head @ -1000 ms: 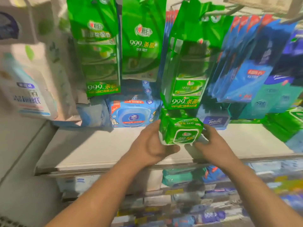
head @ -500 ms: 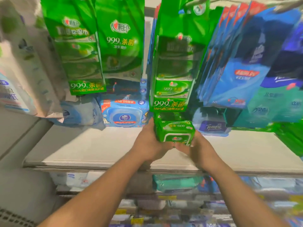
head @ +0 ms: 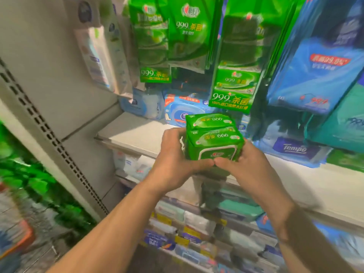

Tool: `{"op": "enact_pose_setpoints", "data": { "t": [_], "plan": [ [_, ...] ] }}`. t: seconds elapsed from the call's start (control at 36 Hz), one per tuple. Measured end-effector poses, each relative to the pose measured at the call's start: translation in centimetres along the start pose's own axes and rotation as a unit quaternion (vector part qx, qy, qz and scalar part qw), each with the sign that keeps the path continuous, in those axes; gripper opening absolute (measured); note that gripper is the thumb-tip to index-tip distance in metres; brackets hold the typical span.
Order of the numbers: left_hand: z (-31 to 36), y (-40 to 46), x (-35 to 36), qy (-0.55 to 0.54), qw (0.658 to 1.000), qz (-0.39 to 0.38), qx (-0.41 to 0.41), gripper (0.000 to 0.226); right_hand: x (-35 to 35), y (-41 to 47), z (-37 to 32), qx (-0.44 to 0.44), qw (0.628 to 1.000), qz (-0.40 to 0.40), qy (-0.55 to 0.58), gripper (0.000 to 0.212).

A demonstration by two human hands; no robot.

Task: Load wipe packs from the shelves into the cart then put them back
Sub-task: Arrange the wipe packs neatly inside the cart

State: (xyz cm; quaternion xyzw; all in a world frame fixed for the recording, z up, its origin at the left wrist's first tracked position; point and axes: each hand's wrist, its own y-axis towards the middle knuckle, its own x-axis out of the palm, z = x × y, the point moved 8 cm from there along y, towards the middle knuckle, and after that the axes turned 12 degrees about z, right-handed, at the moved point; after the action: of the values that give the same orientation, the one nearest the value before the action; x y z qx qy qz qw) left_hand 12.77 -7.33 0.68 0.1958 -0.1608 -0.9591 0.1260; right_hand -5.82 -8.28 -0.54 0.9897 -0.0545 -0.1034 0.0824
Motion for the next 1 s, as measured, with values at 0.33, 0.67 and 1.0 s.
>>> {"op": "enact_pose_setpoints", "data": {
  "t": [0.33,0.67,1.0],
  "plan": [
    [-2.4,-7.1,-17.6,-0.139,0.965,0.215,-0.053,0.115,16.7,-5.8,-7.1,-0.07,0.973,-0.194,0.105,0.058],
    [-10.8,-17.8,-38.0,-0.218,0.902,0.323,-0.184,0.123,37.4,-18.0,-9.7,-0.035,0.938,-0.334,0.088,0.068],
    [-18.2,-28.0,-53.3,-0.24,0.847,0.379,-0.284,0.094,54.7,-30.5,-9.8,0.056,0.897,-0.425,0.104,0.087]
  ]
}}
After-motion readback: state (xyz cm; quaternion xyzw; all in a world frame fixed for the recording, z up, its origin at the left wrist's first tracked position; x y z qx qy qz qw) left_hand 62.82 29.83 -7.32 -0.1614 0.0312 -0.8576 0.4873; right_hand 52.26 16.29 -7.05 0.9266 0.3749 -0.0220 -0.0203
